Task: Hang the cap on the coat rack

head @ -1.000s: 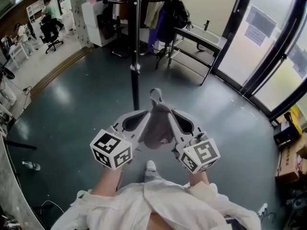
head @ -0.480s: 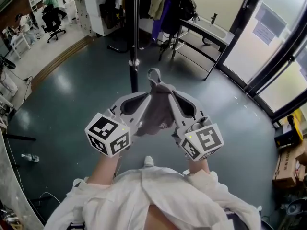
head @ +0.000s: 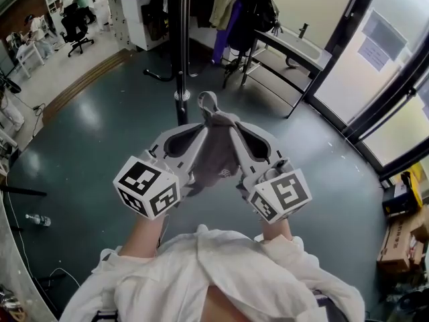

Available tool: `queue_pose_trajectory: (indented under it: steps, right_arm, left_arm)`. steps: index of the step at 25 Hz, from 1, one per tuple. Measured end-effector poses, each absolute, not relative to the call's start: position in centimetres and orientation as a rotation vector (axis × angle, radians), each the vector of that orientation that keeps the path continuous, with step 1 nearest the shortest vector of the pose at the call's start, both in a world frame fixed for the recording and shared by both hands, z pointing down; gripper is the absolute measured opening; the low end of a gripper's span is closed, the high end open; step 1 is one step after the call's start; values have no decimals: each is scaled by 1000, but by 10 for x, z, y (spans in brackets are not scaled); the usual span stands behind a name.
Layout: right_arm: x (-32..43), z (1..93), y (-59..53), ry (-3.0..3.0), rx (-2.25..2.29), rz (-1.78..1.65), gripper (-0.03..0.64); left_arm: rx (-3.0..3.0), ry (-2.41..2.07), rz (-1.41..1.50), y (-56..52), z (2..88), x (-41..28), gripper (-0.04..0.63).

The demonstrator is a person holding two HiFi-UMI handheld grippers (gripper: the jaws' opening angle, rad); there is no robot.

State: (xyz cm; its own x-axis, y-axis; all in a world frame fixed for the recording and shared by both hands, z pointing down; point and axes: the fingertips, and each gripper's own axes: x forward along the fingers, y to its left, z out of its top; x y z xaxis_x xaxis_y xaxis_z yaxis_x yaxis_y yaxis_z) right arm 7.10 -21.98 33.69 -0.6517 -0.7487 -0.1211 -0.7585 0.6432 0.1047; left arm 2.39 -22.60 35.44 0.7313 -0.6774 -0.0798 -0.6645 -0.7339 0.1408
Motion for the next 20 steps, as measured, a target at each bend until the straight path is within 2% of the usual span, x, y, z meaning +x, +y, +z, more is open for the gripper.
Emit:
queue_pose_trajectory:
  steps: [20]
  right_arm:
    - [75,339,-277,2827,-1172,212,18]
  left_arm:
    - [2838,-1167,-223,-281,344,35,15]
